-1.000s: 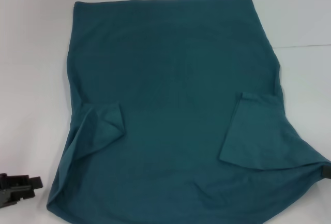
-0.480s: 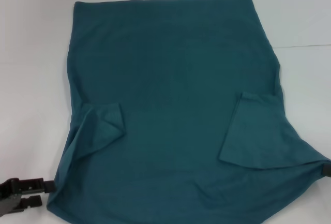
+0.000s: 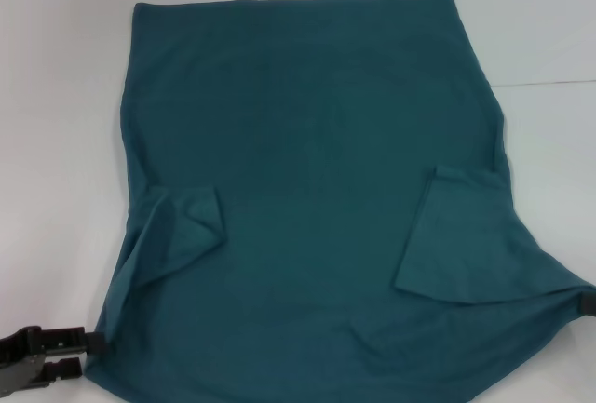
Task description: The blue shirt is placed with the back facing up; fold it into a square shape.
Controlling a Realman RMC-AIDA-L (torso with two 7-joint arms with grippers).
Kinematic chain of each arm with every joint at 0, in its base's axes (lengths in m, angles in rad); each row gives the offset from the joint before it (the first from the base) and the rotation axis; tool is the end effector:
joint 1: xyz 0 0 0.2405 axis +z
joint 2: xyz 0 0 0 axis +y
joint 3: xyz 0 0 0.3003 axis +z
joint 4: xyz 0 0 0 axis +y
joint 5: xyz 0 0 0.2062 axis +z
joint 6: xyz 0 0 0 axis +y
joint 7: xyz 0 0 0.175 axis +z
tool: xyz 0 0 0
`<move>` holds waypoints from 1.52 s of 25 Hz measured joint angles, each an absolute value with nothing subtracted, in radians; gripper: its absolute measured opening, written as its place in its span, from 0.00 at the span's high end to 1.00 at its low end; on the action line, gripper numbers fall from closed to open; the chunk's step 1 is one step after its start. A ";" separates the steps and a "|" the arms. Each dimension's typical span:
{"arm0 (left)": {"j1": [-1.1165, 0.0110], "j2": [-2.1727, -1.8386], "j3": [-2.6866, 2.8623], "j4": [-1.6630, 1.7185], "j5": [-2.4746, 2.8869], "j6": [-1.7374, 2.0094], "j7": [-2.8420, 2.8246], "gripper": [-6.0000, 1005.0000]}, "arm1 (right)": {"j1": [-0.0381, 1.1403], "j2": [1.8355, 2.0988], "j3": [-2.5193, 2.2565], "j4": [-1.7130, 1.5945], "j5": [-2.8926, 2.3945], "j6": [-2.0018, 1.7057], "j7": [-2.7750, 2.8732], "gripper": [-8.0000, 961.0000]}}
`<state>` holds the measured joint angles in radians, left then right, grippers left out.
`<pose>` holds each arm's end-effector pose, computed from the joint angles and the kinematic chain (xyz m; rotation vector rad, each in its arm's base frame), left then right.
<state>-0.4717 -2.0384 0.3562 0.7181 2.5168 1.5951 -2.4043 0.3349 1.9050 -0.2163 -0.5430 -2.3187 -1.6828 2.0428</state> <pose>-0.3817 0.3126 -0.0156 -1.9700 -2.1535 -0.4369 0.4145 0.2750 0.0392 -2.0253 1.8808 0.7835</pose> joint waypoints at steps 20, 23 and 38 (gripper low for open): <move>-0.474 -2.040 0.357 0.695 2.517 1.570 -2.412 0.36 | 0.333 1.907 -0.218 -0.538 -2.319 -1.683 2.036 0.96; -0.476 -2.040 0.358 0.685 2.517 1.567 -2.411 0.36 | 0.334 1.907 -0.218 -0.538 -2.319 -1.683 2.036 0.96; -0.483 -2.036 0.357 0.672 2.517 1.560 -2.413 0.58 | 0.334 1.907 -0.218 -0.539 -2.319 -1.683 2.036 0.96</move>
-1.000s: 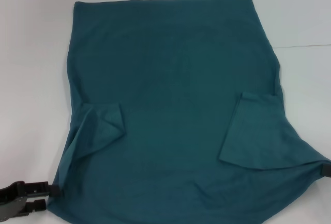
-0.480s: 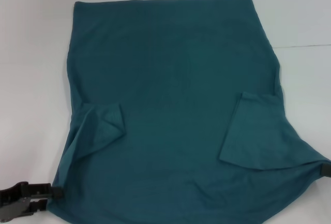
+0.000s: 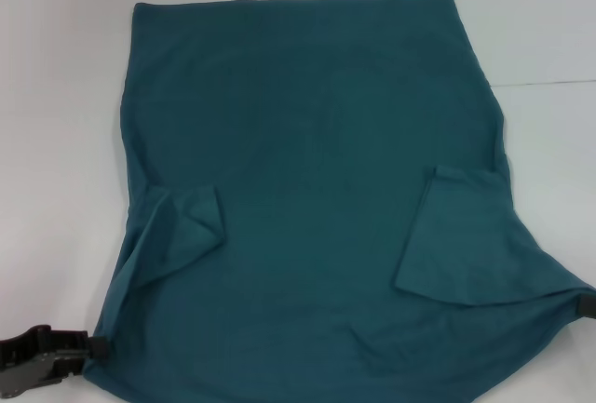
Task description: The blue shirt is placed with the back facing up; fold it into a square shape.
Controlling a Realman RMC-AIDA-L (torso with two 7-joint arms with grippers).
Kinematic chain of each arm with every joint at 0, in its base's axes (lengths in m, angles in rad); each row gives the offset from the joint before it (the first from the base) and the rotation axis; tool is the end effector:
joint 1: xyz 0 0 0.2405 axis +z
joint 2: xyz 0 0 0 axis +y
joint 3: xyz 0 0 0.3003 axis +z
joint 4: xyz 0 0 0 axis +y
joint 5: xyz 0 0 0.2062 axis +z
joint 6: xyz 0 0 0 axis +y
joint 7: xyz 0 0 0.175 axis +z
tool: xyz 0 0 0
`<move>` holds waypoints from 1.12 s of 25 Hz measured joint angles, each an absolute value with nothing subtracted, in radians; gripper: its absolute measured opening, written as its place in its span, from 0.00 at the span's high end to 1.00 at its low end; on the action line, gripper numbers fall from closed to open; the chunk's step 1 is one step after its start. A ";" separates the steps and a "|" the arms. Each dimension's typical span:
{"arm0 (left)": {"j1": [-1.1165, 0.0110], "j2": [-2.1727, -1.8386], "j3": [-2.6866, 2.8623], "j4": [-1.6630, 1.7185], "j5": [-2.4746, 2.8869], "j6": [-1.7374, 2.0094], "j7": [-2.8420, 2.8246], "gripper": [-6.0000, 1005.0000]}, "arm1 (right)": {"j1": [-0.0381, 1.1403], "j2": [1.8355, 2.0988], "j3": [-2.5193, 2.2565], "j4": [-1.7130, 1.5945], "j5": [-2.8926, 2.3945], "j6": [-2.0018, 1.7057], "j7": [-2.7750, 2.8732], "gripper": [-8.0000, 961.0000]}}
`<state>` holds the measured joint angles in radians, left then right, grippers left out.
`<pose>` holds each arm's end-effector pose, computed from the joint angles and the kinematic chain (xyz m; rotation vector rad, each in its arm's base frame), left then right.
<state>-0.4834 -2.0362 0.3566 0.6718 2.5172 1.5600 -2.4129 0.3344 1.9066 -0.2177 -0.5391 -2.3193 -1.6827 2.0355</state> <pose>-0.3815 0.3158 -0.0235 -1.9495 -2.1810 -0.4428 0.4141 0.2743 0.0375 -2.0321 1.8784 0.7833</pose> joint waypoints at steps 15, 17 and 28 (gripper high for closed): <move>-0.483 -2.024 0.335 0.688 2.514 1.584 -2.413 0.63 | 0.334 1.907 -0.218 -0.538 -2.319 -1.678 2.036 0.96; -0.483 -2.023 0.332 0.690 2.514 1.583 -2.413 0.63 | 0.334 1.907 -0.218 -0.538 -2.319 -1.678 2.036 0.96; -0.474 -2.026 0.331 0.683 2.515 1.540 -2.421 0.65 | 0.335 1.907 -0.218 -0.537 -2.319 -1.677 2.036 0.96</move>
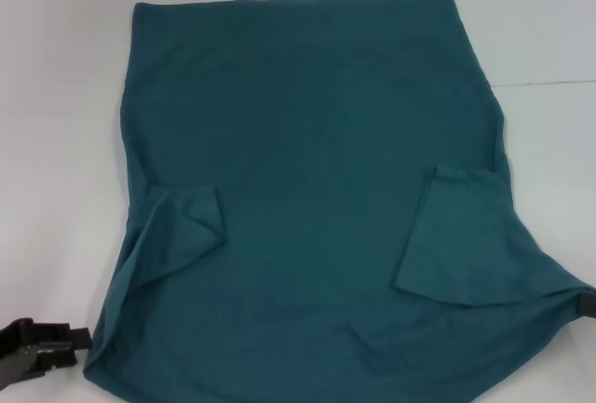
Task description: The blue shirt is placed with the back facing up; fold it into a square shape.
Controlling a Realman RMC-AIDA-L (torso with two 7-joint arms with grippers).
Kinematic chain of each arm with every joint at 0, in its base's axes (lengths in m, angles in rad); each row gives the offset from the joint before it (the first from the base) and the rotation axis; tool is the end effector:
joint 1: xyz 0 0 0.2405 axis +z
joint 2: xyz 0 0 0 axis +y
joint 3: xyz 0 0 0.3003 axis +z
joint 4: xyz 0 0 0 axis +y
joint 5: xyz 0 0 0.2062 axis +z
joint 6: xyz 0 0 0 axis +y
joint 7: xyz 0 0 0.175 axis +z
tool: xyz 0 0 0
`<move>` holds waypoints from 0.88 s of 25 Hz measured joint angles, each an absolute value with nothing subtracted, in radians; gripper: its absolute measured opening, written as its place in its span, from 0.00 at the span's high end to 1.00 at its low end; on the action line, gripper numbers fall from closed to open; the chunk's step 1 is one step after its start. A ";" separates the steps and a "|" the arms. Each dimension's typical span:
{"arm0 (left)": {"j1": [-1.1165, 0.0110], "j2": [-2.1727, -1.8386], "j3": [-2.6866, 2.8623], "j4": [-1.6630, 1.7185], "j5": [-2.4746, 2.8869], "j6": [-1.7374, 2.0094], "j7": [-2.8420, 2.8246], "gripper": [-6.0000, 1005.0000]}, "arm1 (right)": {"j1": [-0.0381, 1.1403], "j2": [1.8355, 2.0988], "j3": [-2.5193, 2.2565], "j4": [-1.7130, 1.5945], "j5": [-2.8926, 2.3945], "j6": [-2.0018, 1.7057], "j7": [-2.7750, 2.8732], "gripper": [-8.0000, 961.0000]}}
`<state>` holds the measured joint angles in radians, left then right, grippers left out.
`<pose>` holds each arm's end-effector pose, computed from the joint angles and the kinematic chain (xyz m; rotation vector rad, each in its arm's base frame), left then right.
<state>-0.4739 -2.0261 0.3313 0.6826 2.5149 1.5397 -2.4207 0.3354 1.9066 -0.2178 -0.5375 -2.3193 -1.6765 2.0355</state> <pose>-0.3905 0.3179 -0.0130 -1.8873 -2.1680 -0.4656 0.4147 0.2751 0.0372 -2.0279 1.8777 0.7809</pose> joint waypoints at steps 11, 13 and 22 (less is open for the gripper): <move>-0.483 -2.029 0.354 0.651 2.516 1.545 -2.416 0.67 | 0.336 1.907 -0.218 -0.537 -2.319 -1.677 2.036 0.96; -0.483 -2.029 0.356 0.648 2.516 1.545 -2.415 0.67 | 0.336 1.907 -0.218 -0.537 -2.319 -1.678 2.036 0.96; -0.483 -2.031 0.356 0.642 2.516 1.541 -2.413 0.69 | 0.337 1.907 -0.218 -0.537 -2.319 -1.678 2.036 0.96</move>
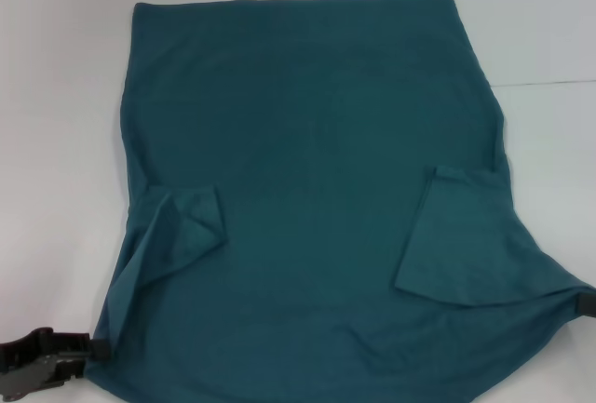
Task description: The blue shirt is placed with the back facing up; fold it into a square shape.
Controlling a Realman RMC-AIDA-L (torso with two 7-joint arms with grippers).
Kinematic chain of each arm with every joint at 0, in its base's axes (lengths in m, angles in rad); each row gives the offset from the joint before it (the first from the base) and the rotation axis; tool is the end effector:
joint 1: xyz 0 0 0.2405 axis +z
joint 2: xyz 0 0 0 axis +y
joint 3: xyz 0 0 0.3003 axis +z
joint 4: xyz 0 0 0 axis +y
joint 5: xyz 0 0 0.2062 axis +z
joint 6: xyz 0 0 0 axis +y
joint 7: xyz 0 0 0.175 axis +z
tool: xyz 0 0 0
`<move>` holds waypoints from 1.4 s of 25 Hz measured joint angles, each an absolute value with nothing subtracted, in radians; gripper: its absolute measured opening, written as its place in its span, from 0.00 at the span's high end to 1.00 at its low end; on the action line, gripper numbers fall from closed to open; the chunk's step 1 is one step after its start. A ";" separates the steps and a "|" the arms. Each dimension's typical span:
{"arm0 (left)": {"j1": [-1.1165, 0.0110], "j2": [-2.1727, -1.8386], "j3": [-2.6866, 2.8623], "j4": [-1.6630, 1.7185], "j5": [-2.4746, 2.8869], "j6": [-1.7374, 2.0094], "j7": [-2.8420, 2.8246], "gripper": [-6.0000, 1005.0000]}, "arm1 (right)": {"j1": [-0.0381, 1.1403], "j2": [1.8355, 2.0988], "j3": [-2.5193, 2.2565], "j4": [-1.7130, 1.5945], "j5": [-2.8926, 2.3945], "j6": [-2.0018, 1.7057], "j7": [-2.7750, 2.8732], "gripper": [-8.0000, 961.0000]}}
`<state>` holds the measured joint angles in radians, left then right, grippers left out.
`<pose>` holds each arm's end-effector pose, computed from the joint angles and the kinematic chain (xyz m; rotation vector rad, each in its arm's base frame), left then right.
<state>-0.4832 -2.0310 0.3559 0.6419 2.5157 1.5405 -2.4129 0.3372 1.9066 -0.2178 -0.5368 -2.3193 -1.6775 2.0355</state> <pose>-0.3840 0.3151 -0.0268 -1.9327 -2.1981 -0.4462 0.4140 0.2757 0.0371 -2.0307 1.8770 0.7825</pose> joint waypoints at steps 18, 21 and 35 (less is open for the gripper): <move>-0.483 -2.031 0.370 0.641 2.515 1.547 -2.409 0.72 | 0.337 1.908 -0.218 -0.537 -2.319 -1.677 2.035 0.95; -0.483 -2.032 0.371 0.641 2.511 1.547 -2.392 0.72 | 0.336 1.909 -0.218 -0.538 -2.319 -1.679 2.034 0.95; -0.492 -2.033 0.371 0.641 2.515 1.547 -2.383 0.94 | 0.334 1.910 -0.218 -0.541 -2.319 -1.683 2.034 0.95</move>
<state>-0.4924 -2.0326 0.3711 0.6412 2.5151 1.5473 -2.3834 0.3339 1.9097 -0.2177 -0.5410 -2.3193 -1.6828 2.0340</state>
